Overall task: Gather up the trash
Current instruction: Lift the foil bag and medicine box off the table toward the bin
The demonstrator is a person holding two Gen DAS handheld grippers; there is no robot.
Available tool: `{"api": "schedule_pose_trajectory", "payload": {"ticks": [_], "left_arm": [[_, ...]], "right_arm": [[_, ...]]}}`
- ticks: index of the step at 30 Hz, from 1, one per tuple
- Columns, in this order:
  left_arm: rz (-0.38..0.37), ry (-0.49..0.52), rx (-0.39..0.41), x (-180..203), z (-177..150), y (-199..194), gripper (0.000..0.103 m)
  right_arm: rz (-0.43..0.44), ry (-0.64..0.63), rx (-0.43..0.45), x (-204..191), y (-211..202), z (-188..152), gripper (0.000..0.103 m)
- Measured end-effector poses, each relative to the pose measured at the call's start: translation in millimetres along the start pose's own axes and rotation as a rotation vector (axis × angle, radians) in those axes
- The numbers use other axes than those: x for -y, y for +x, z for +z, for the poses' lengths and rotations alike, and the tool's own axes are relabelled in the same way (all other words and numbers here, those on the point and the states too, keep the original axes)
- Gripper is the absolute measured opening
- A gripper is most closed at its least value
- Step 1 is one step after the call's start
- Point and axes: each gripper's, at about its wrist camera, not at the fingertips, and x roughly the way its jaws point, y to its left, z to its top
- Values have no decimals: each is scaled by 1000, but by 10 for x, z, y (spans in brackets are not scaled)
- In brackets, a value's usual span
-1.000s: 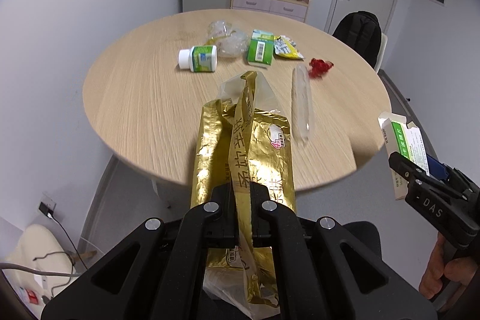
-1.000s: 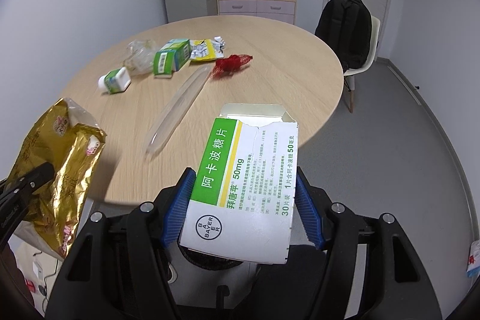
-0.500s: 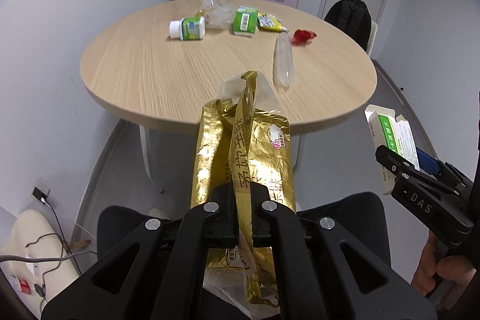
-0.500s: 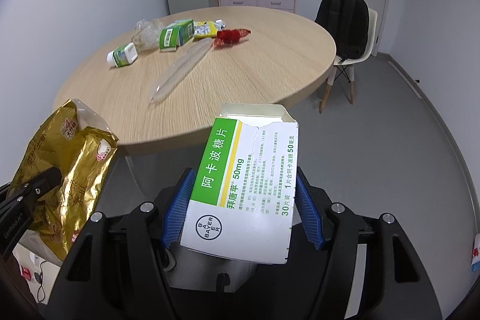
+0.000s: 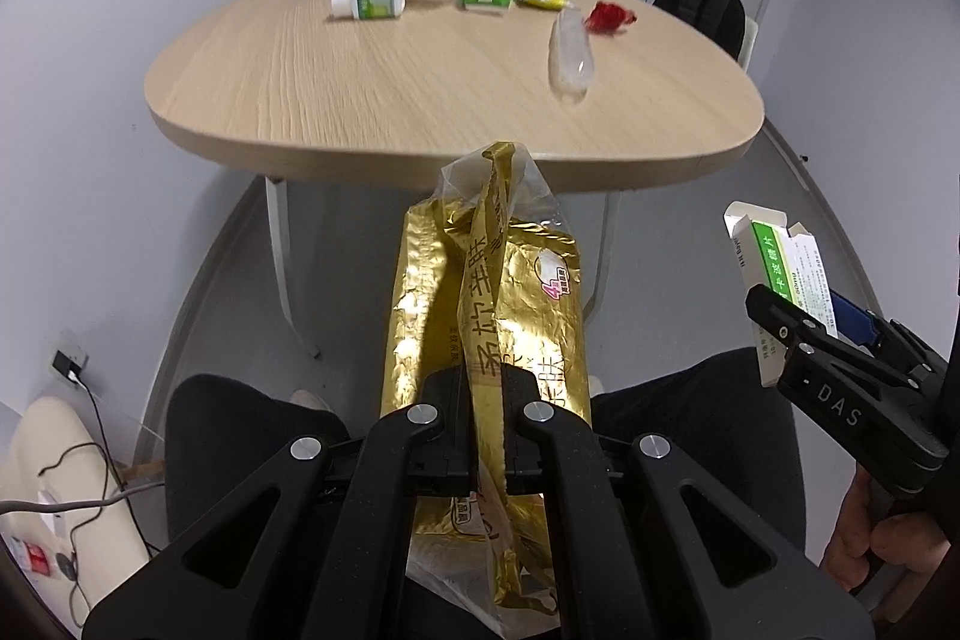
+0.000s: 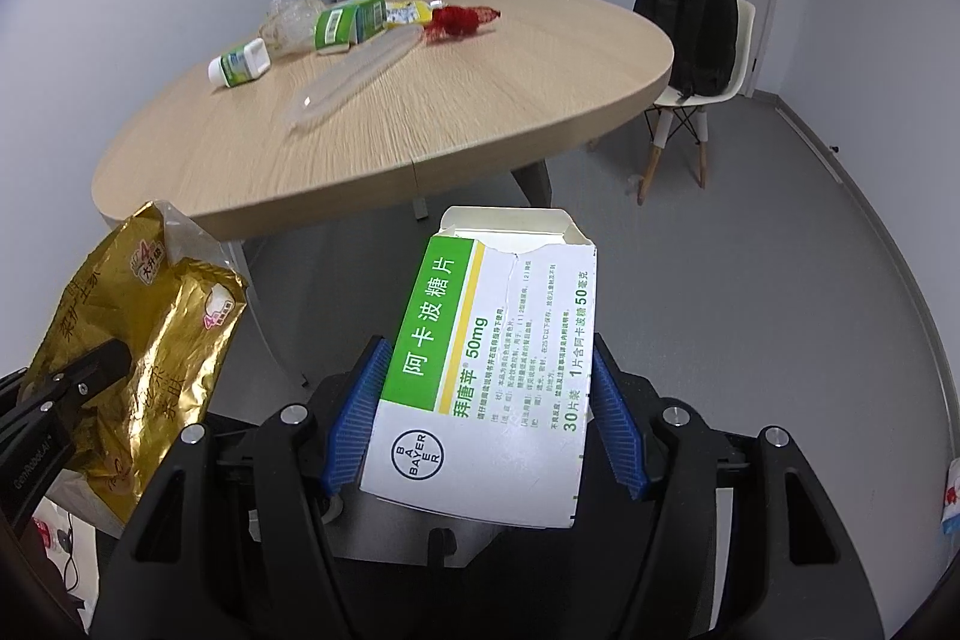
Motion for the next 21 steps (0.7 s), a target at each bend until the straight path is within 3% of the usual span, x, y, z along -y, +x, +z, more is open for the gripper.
{"api": "schedule_pose_trajectory", "payload": {"ticks": [10, 21], "left_arm": [[7, -25, -64, -75, -126, 430, 0], [22, -40, -174, -195, -212, 1199, 0]], "right_arm": [[3, 1, -63, -2, 448, -131, 62], [3, 6, -165, -16, 1210, -222, 62]]}}
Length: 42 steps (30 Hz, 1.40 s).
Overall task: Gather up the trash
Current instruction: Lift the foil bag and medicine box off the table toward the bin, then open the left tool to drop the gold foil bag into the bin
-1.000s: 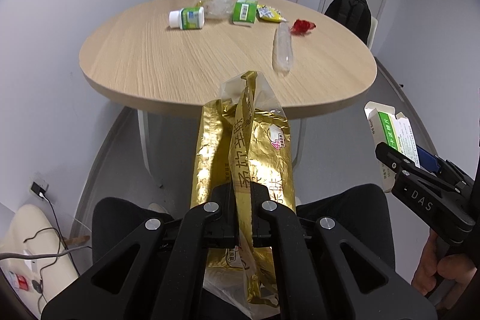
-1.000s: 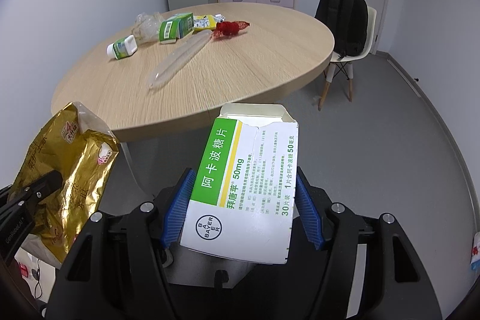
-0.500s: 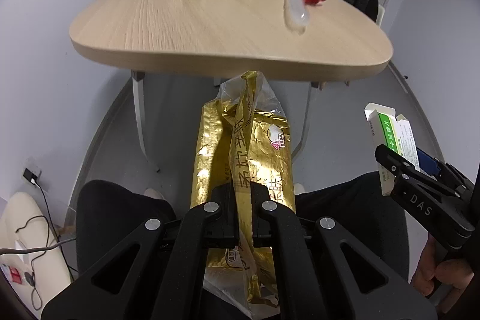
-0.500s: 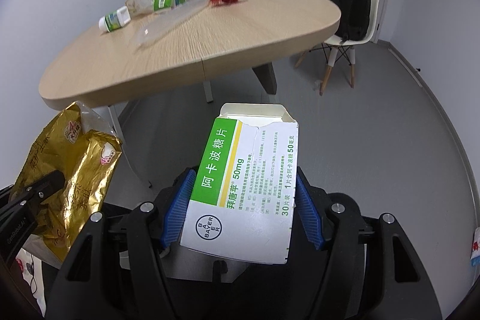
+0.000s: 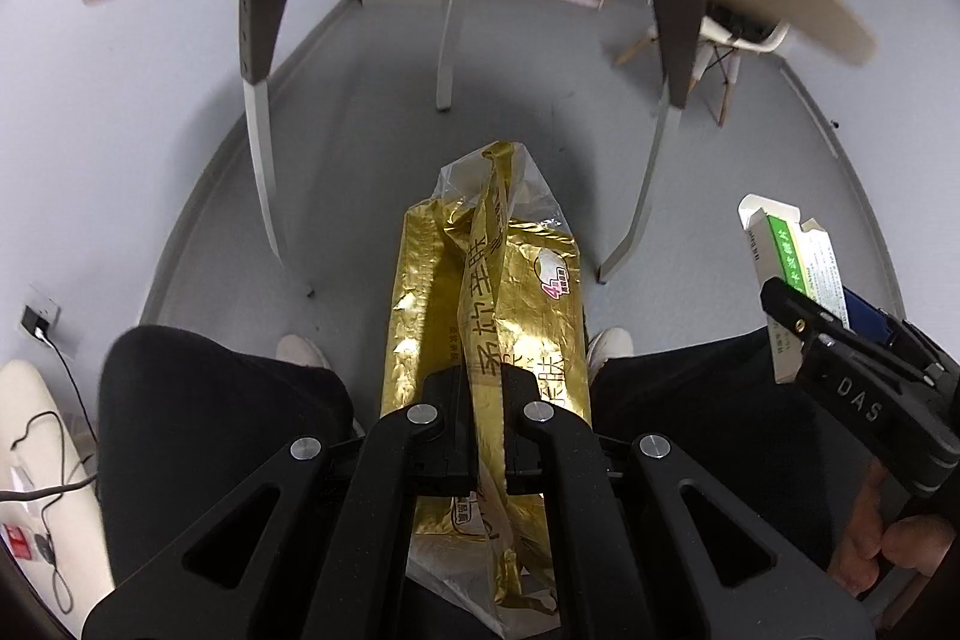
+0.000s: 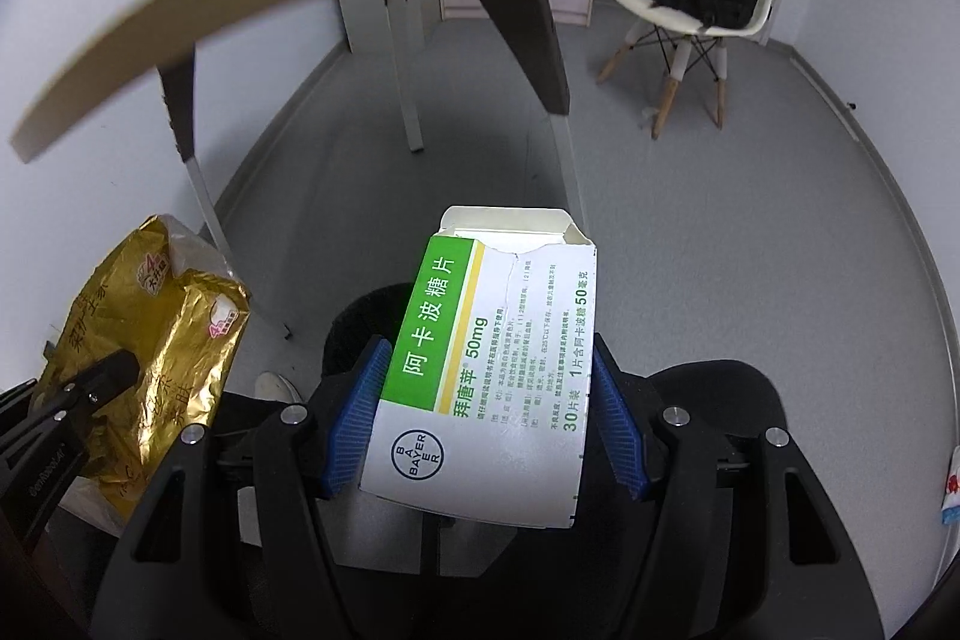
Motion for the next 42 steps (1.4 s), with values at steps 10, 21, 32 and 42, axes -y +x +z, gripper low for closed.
{"api": "schedule_pose_trajectory", "payload": {"ticks": [10, 21, 32, 42], "left_arm": [[3, -12, -91, -85, 81, 839, 0], [-30, -6, -148, 25, 261, 1598, 0], [-17, 4, -180, 176, 363, 2113, 0], [-23, 23, -205, 268, 344, 2257, 0]], "right_arm": [[-2, -20, -59, -90, 711, 73, 62], [-46, -1, -126, 68, 1455, 177, 62], [-54, 55, -170, 370, 1851, 137, 62], [-44, 61, -172, 407, 1871, 174, 62]]}}
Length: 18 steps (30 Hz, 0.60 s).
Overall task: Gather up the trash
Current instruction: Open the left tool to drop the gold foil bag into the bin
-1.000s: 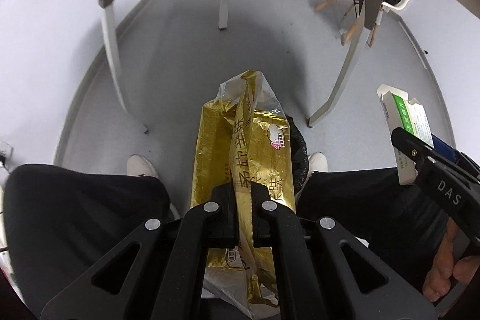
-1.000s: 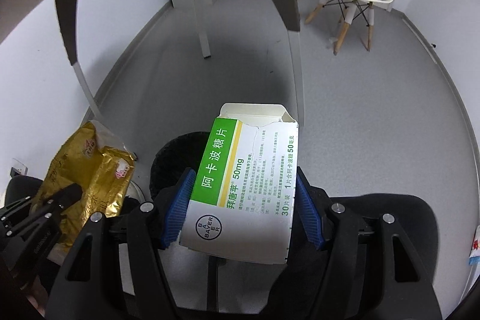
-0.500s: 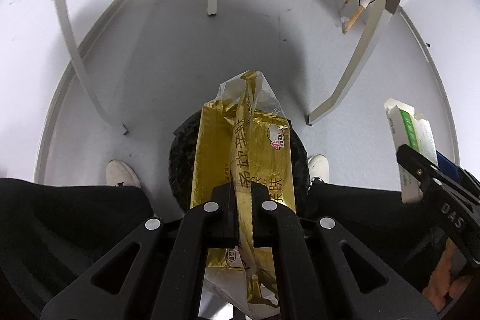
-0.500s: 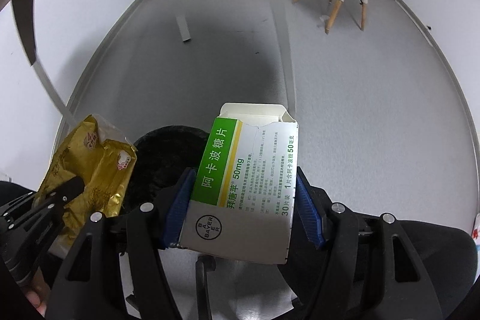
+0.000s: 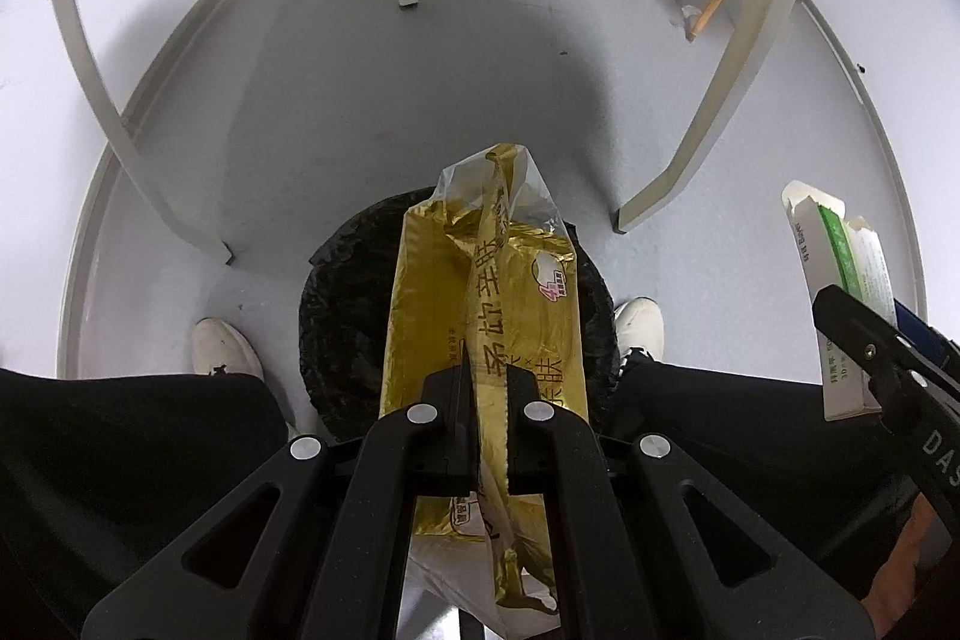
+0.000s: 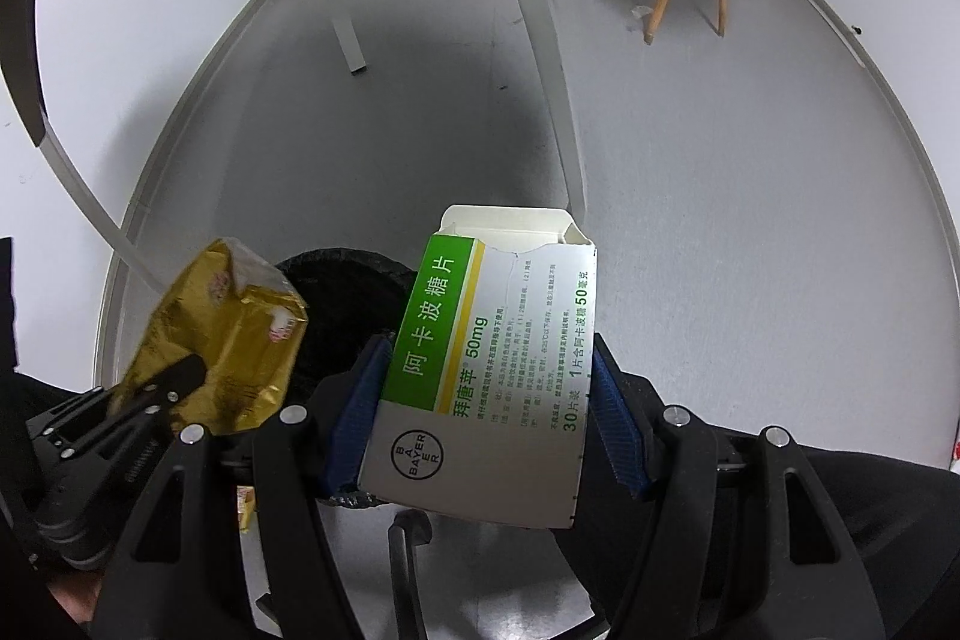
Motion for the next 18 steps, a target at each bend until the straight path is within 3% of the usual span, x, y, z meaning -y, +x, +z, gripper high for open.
{"api": "schedule_pose_trajectory", "payload": {"ticks": [5, 7, 9, 13, 18], "left_arm": [[-4, 9, 10, 38, -15, -21, 3], [6, 19, 17, 37, -22, -44, 10], [10, 19, 21, 26, -32, -48, 29], [25, 20, 28, 0, -54, -64, 39], [53, 7, 48, -138, -94, -145, 61]], "right_arm": [[1, 2, 0, 9, -12, -52, 62], [0, 3, -2, 4, -21, -64, 62], [1, 5, -5, 6, -17, -63, 62], [5, 4, -4, -13, -15, -46, 62], [25, -6, -1, -116, -13, -17, 62]]}}
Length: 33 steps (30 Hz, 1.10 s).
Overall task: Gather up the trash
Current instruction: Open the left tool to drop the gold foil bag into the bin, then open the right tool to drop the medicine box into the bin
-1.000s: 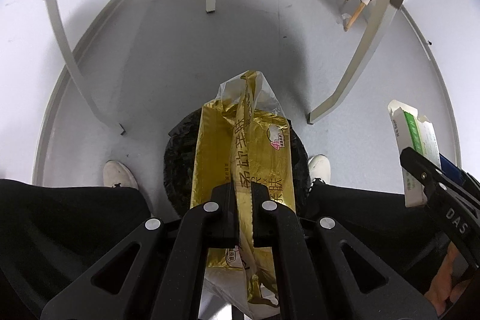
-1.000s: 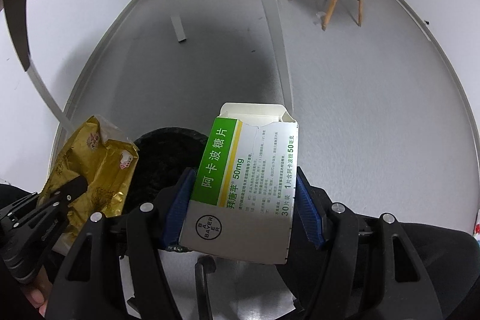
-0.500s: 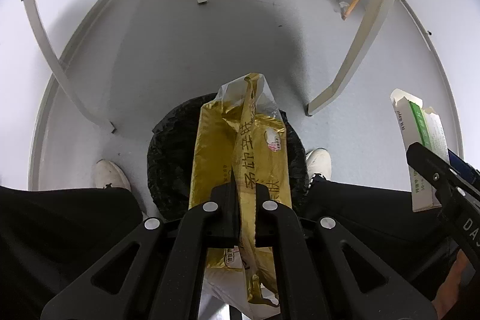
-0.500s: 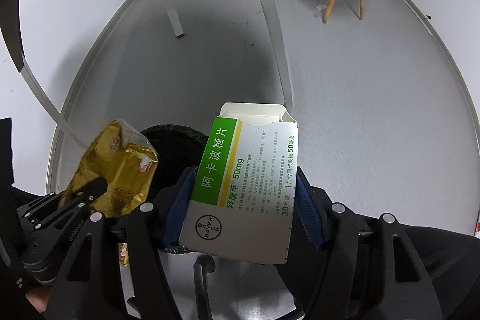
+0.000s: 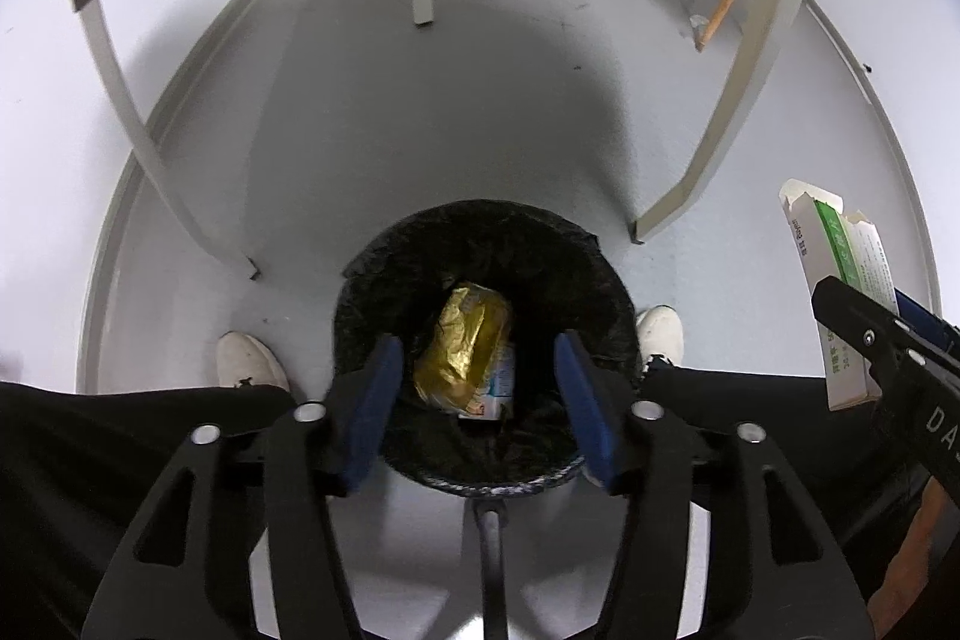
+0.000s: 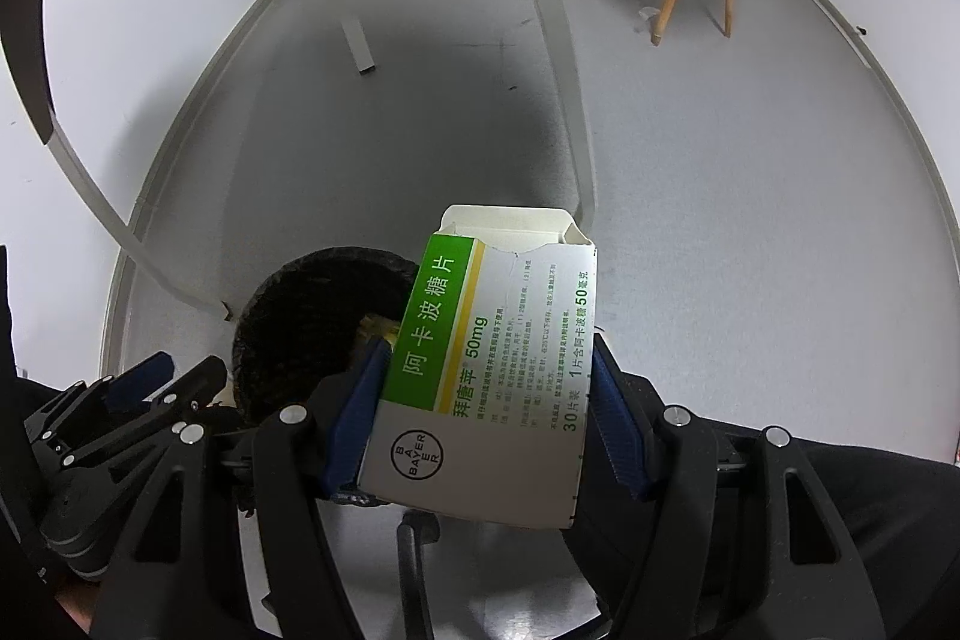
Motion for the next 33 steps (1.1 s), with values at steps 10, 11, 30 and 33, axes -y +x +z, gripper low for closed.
{"api": "schedule_pose_trajectory", "payload": {"ticks": [10, 11, 30, 33], "left_arm": [[58, -103, 51, -550, -98, -197, 89], [64, -114, 57, -617, -114, -223, 92], [108, -260, 80, -1439, -275, -453, 97], [109, -260, 71, -1457, -286, -427, 97]], "right_arm": [[50, -98, 8, -577, -21, 11, 62], [56, -107, 8, -638, -23, 11, 62], [87, -225, -57, -1510, 199, -48, 63], [87, -232, -66, -1549, 234, -30, 64]]}}
